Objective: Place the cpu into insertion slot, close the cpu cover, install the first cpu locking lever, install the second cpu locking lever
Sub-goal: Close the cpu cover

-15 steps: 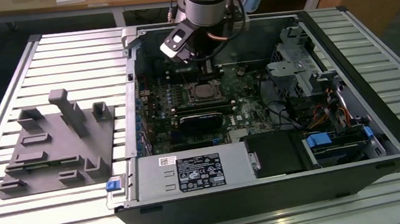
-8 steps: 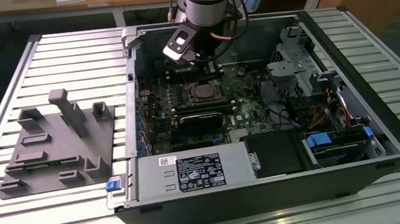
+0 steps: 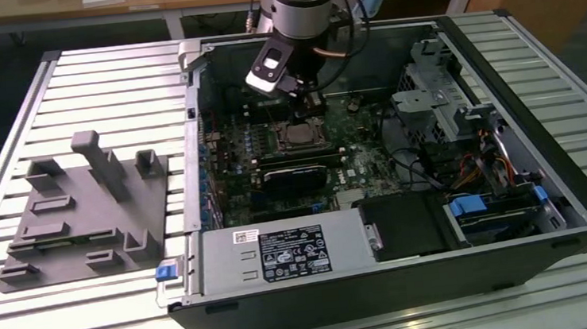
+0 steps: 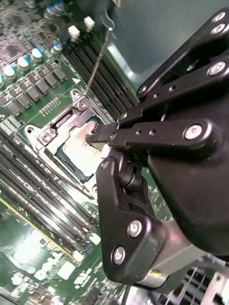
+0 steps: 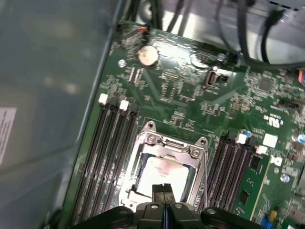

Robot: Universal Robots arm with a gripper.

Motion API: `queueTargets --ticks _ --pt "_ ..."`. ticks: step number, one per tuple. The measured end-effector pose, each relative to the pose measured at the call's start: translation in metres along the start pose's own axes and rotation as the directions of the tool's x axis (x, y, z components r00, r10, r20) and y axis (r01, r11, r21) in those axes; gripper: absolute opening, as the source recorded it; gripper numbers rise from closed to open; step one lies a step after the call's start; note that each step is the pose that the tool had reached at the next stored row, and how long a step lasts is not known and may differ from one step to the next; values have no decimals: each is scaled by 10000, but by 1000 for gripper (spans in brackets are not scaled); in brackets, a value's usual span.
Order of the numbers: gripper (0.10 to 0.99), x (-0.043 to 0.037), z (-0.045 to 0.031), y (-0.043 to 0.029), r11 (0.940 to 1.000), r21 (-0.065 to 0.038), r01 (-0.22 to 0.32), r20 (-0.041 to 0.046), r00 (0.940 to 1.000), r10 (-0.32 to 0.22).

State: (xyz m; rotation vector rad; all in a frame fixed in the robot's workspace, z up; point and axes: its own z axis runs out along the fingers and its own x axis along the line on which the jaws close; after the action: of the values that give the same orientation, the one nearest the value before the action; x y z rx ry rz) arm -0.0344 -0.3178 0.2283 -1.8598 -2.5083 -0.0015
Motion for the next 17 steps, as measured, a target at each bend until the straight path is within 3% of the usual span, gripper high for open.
queueTargets --ticks 4,9,13,17 --pt "106 0 2 0 9972 12 745 7 9972 -745" --pt "106 0 4 0 9864 28 1643 16 9864 -1644" --pt "106 0 6 0 9719 40 2354 20 9719 -2354" --pt "106 0 7 0 9519 53 3063 25 9519 -3063"
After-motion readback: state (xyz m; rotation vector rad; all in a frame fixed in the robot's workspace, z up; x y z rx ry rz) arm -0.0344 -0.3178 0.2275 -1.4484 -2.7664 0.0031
